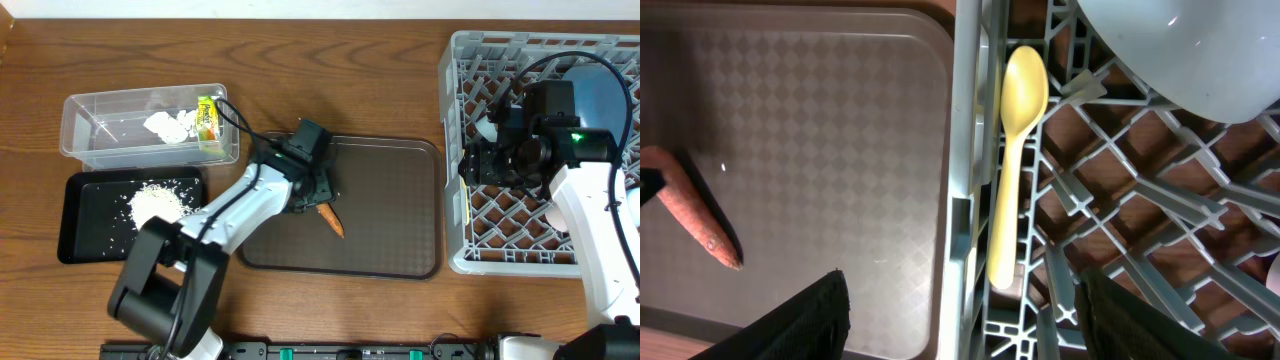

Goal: Sort waste into correct bins and load items into the dishwasher rack
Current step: 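Reach the left gripper to the carrot on the brown tray and grasp it, then carry the carrot with the left gripper and drop it on the black tray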

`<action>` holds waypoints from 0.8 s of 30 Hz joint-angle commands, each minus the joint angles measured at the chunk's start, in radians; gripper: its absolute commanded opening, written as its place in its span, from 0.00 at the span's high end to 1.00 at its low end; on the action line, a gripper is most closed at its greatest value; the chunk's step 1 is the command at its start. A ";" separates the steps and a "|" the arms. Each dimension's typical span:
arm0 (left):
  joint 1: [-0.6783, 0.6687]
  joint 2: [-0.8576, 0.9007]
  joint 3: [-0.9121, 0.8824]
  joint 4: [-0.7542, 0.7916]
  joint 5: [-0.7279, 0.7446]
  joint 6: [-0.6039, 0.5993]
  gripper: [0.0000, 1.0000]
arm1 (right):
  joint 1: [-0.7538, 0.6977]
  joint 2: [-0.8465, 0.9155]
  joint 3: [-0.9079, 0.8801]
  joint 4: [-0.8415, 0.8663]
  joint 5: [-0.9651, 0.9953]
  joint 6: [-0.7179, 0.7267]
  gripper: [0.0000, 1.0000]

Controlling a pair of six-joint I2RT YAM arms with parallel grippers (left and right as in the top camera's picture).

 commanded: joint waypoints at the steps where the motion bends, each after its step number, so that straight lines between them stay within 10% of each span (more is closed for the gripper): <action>1: -0.019 0.037 0.016 0.024 -0.045 -0.046 0.39 | -0.003 0.000 0.010 -0.002 0.002 0.006 0.28; 8: -0.045 0.096 0.016 0.038 -0.045 -0.045 0.43 | -0.002 0.000 0.010 -0.003 0.002 0.006 0.28; 15: -0.047 0.106 0.016 0.026 -0.045 -0.045 0.78 | -0.002 0.000 0.010 -0.006 0.002 0.006 0.28; 24: -0.003 0.051 0.017 -0.049 -0.057 0.034 0.85 | -0.002 0.000 0.010 -0.012 0.003 0.006 0.28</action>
